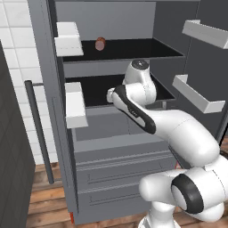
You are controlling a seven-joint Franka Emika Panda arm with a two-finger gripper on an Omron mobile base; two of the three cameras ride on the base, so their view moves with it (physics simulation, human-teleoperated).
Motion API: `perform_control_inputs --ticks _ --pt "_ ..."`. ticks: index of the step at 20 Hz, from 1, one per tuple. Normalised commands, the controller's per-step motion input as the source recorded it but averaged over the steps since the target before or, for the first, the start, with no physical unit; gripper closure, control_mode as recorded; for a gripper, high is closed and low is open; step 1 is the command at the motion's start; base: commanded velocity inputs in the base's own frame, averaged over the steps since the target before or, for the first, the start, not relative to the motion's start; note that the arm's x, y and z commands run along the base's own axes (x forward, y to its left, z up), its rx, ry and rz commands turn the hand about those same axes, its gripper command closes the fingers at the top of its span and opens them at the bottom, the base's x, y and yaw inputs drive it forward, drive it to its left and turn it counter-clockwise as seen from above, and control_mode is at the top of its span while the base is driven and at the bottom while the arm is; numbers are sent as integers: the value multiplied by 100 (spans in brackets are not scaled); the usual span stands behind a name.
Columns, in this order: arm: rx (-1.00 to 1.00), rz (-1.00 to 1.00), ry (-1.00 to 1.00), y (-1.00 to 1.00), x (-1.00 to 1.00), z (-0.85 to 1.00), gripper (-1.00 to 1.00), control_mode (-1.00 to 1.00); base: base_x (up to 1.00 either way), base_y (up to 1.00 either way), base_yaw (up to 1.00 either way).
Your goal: Retrieve the butter from the fridge and place it on a plate on the dining table. Then retrieve the butter knife by the fridge and place it near the plate.
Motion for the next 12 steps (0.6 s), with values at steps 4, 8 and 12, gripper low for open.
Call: perform_control_inputs --ticks 4,8,12 --pt "0 0 10 0 -23 0 100 -100 0 0 0" --pt "0 0 6 0 -29 0 100 -100 0 0 0" --pt "0 0 2 0 -39 1 100 -100 0 0 0"
